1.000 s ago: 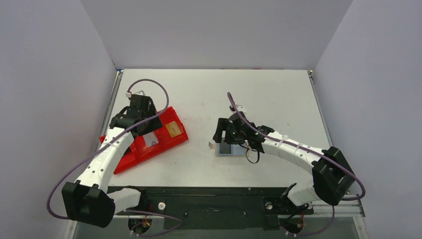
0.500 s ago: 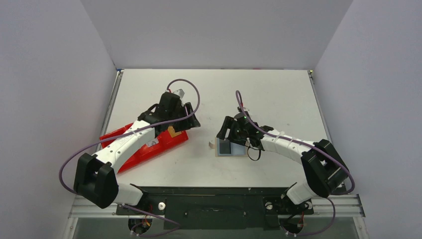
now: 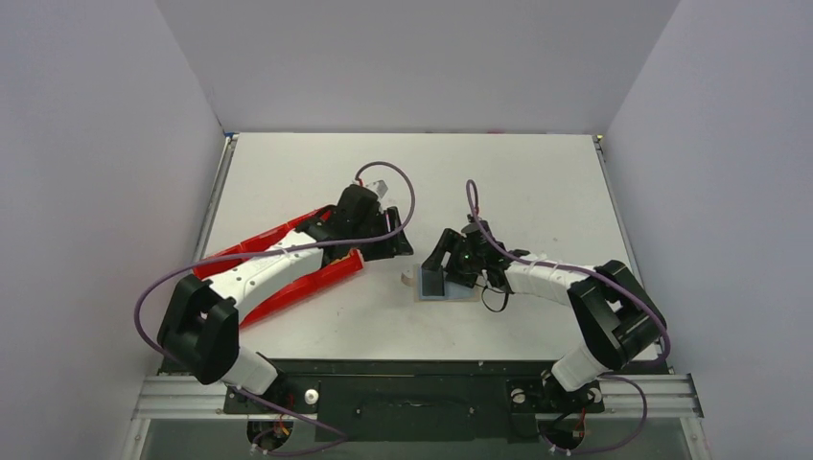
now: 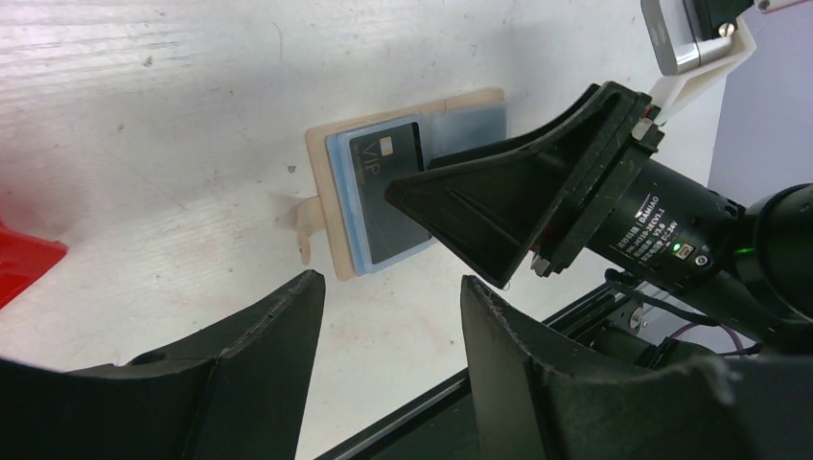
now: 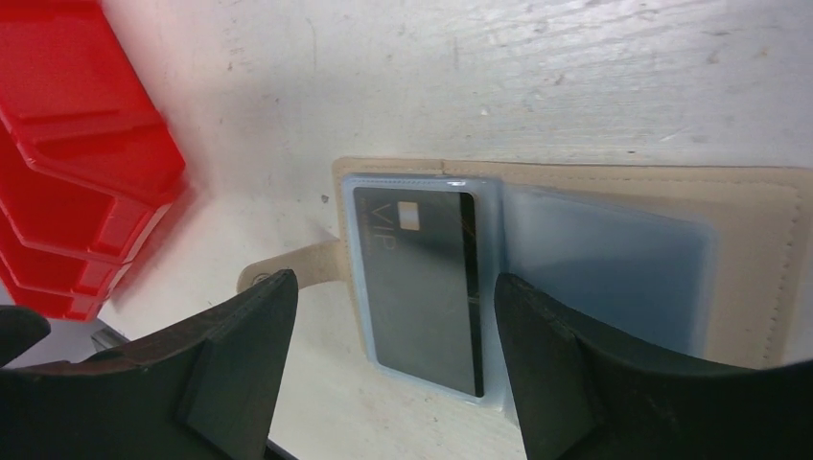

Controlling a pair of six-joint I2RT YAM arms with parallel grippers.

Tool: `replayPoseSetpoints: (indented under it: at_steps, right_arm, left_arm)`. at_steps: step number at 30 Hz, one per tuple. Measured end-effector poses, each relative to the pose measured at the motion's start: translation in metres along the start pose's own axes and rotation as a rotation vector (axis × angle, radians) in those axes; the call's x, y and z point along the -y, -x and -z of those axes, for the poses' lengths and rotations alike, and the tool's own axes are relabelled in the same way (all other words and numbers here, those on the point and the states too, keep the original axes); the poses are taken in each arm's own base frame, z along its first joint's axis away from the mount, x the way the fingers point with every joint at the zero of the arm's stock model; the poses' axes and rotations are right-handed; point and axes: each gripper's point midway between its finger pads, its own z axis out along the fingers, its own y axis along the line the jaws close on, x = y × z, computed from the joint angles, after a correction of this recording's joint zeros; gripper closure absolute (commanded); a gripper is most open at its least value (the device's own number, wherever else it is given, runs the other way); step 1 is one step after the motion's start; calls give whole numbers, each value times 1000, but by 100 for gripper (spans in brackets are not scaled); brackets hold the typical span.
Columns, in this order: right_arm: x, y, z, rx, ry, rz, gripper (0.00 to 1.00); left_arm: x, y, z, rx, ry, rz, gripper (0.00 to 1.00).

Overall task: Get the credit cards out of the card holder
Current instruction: Remove the credit card from the card holder.

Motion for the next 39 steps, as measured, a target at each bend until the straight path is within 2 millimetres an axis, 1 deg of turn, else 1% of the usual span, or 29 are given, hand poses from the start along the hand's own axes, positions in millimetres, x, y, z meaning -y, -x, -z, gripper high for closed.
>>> replayPoseSetpoints:
  at_steps: [4, 8, 14, 16, 18, 22, 24, 25, 29, 30, 32, 34, 39]
  right_arm:
    - [10, -1, 0, 0, -18, -13, 30]
    - [14, 1, 1, 13, -28, -13, 34]
    - [18, -1, 4, 19, -30, -12, 35]
    - [18, -1, 5, 23, -26, -12, 36]
    - [19, -1, 5, 26, -19, -15, 37]
    - [21, -1, 5, 25, 3, -35, 42]
    - [22, 0, 6, 27, 12, -49, 47]
    - [23, 0, 6, 26, 13, -54, 49]
    - [26, -2, 6, 24, 9, -64, 62]
    - [26, -2, 6, 22, 8, -65, 68]
    - [27, -3, 6, 19, 9, -66, 73]
    - [25, -3, 5, 16, 15, -68, 75]
    - [25, -6, 2, 3, 24, -69, 76]
  left_arm:
    - [8, -8, -8, -21, -18, -15, 51]
    - [12, -19, -21, -58, -29, -21, 58]
    - [13, -32, -40, -98, -24, -15, 74]
    - [14, -35, -45, -106, -24, -12, 81]
    - [13, -38, -51, -116, -22, -1, 87]
    - [10, -43, -61, -135, -15, 13, 96]
    - [8, -44, -65, -139, -13, 21, 100]
    - [8, -45, -67, -140, -12, 26, 100]
    - [4, -47, -75, -146, -5, 34, 100]
    - [3, -48, -78, -150, -1, 36, 100]
    - [0, -51, -82, -158, 7, 40, 100]
    - [-3, -54, -86, -165, 14, 41, 100]
    - [-12, -61, -95, -184, 37, 47, 100]
